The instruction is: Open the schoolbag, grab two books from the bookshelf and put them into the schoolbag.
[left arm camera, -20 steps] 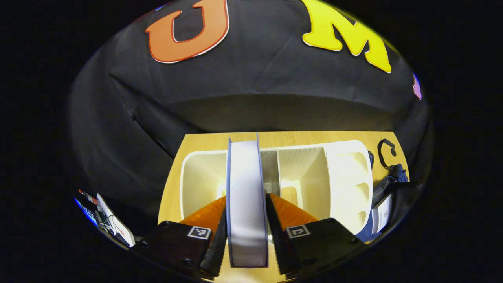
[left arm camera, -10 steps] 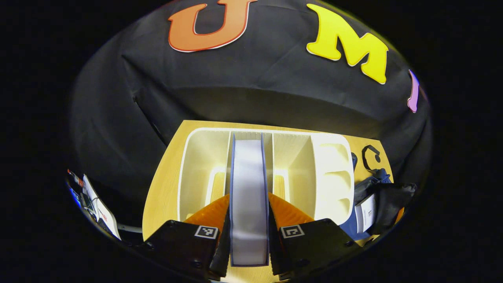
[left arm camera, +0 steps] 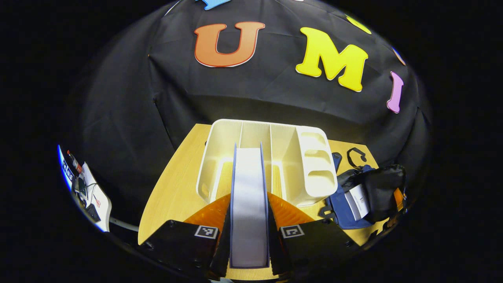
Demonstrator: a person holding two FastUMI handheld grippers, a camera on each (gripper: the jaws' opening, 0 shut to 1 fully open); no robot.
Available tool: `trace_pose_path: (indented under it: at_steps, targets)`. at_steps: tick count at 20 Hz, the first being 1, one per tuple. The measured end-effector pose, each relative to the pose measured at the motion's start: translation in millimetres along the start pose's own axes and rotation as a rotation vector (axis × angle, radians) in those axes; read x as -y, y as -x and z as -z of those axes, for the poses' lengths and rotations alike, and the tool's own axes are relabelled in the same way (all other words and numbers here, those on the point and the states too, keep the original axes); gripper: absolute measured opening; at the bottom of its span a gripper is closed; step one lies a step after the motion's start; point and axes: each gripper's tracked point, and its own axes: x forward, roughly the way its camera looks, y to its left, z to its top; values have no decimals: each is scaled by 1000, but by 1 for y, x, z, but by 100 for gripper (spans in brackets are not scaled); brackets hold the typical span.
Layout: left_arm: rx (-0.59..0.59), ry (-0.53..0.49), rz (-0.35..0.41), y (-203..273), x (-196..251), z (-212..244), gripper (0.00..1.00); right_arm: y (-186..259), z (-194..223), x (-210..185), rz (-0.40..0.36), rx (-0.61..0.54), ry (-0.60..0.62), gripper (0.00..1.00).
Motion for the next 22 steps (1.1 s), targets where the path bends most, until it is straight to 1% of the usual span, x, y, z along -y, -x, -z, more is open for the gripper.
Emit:
trace_pose_path:
  at_steps: [1,2,3,4,7,9,10,14,15,16,19,21,22]
  targets:
    - [12,24,21,8,4,7,43,0,-1,0,1,-2,-4,6]
    - [23,51,45,16,7,14,48,0,0,0,1,-4,-9,6]
    - [27,69,71,22,9,22,48,-2,0,0,4,-9,-13,5]
    - [32,84,93,28,8,30,43,-3,1,0,10,-15,-21,5]
    - [11,189,136,32,11,58,43,-4,1,-4,14,-26,-28,6]
    - [0,258,194,36,19,71,43,-5,0,-2,25,-32,-21,5]
    - [-2,273,223,39,22,77,43,-6,-2,-2,29,-33,-17,5]
    - [9,347,294,43,34,93,43,-9,-10,-3,28,-37,-25,5]
    - [6,365,317,43,42,98,48,-9,-11,-2,27,-38,-28,6]
    - [-1,378,344,44,51,102,44,-9,-12,-1,25,-30,-37,5]
    - [-29,413,398,41,72,114,44,-9,-14,2,29,-24,-50,5]
    - [-35,437,438,43,79,115,43,-8,-14,3,26,-22,-50,5]
    - [-33,446,466,41,91,113,44,-7,-15,4,30,-20,-51,6]
